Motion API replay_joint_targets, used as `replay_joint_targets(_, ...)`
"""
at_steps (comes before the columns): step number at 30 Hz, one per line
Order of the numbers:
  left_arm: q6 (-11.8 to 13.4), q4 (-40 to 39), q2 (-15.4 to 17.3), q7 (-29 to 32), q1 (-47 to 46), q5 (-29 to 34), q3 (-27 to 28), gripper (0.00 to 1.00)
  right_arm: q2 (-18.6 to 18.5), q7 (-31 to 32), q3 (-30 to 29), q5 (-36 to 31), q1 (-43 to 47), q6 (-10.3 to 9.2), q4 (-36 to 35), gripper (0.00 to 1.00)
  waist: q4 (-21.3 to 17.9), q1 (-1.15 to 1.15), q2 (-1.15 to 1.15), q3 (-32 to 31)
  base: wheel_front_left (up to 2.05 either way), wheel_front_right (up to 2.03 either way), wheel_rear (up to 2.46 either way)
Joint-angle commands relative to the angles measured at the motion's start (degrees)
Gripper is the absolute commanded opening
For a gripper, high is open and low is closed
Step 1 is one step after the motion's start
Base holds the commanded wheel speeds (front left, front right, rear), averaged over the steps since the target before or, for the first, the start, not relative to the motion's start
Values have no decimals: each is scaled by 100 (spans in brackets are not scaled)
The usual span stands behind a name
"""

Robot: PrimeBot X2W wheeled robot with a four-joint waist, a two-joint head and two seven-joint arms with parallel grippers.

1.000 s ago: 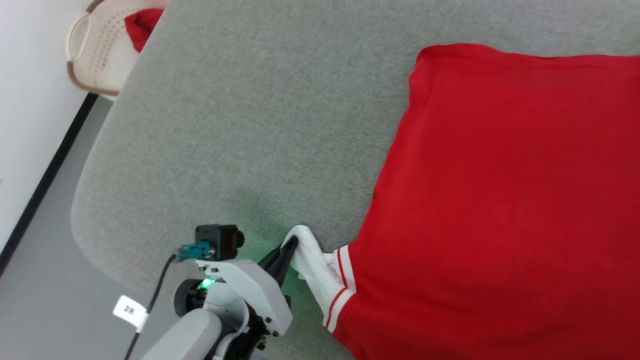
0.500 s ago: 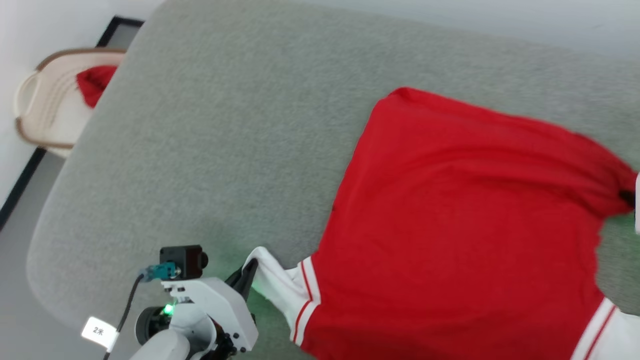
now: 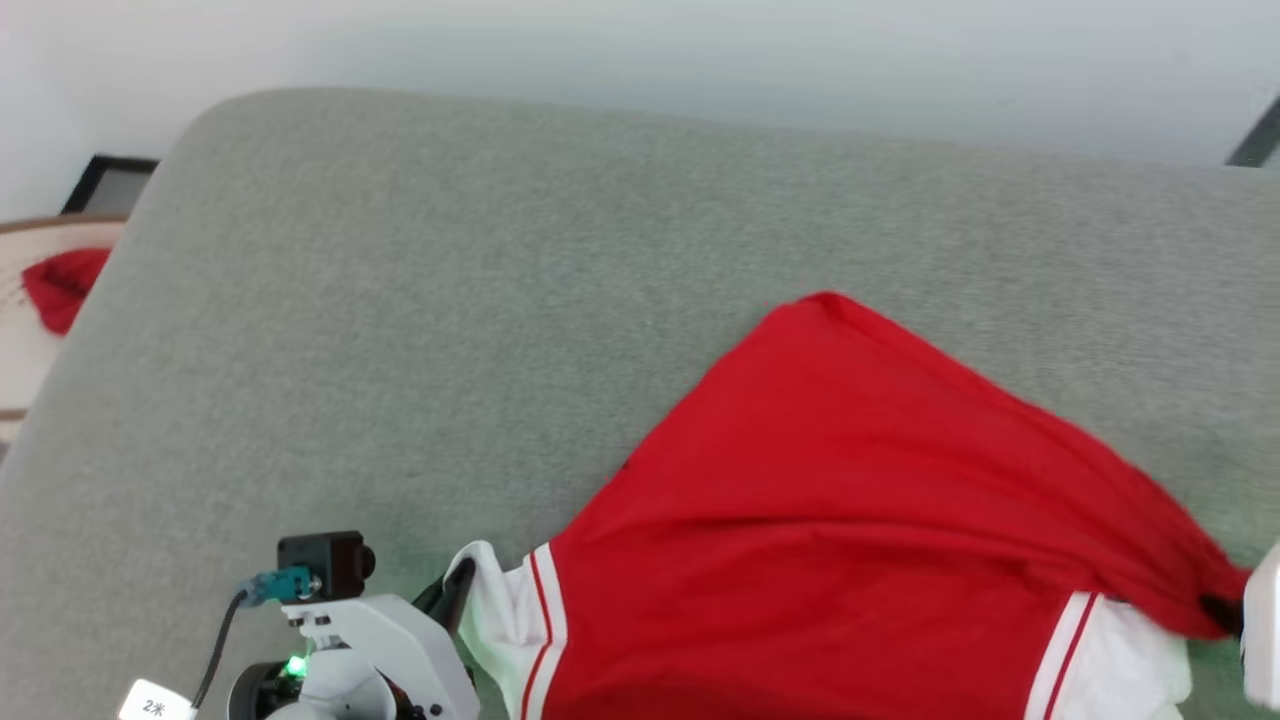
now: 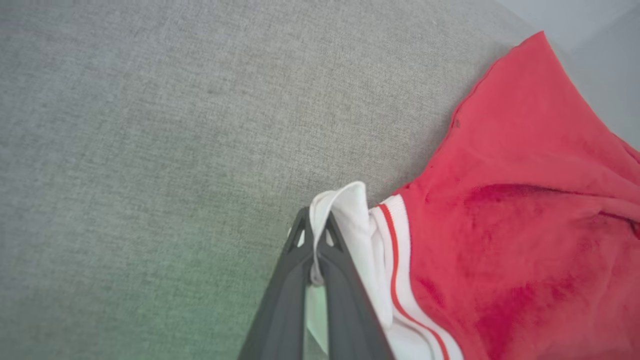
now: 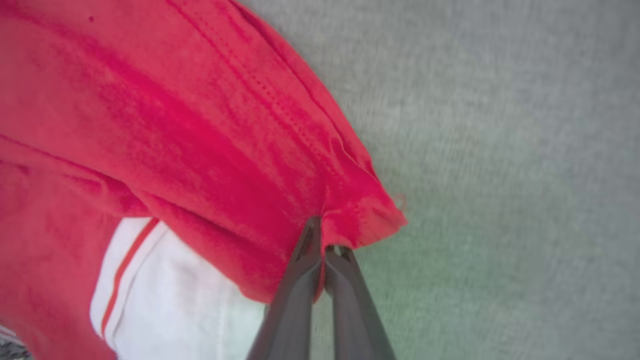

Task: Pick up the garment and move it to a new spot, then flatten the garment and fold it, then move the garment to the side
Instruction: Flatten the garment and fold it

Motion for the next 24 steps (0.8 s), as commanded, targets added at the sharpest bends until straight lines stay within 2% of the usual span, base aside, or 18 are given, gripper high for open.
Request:
replay_joint_targets(1, 45, -37, 29, 2, 64, -12, 26, 0, 89, 11, -86, -82, 212, -4, -119, 0, -222, 0, 0, -170, 0, 0, 0)
replay_joint_targets(8, 99, -151, 101, 30, 128, -28, 31, 0, 596, -171, -393, -305, 870, -4, -515, 1, -405, 0, 0, -209, 0, 0, 0)
replay_joint_targets(9, 100, -164, 100, 30, 133, -36, 31, 0, 616, -269, -367, -358, 893, -4, -547, 39, -424, 0, 0, -213, 0, 0, 0)
replay_joint_targets(10, 103, -173, 102, 31, 138, -44, 35, 0, 616, -366, -318, -402, 929, -4, -581, 100, -439, 0, 0, -216, 0, 0, 0)
replay_joint_targets(16, 129, -212, 134, 49, 187, -49, 24, 0, 392, -572, -110, -350, 1072, -4, -964, 100, -506, 0, 0, -282, 0, 0, 0)
replay_joint_targets(24, 156, -296, 127, 65, 207, -30, -20, 0, 83, -617, -135, -135, 997, -4, -2025, 100, -471, 0, 0, -323, 0, 0, 0)
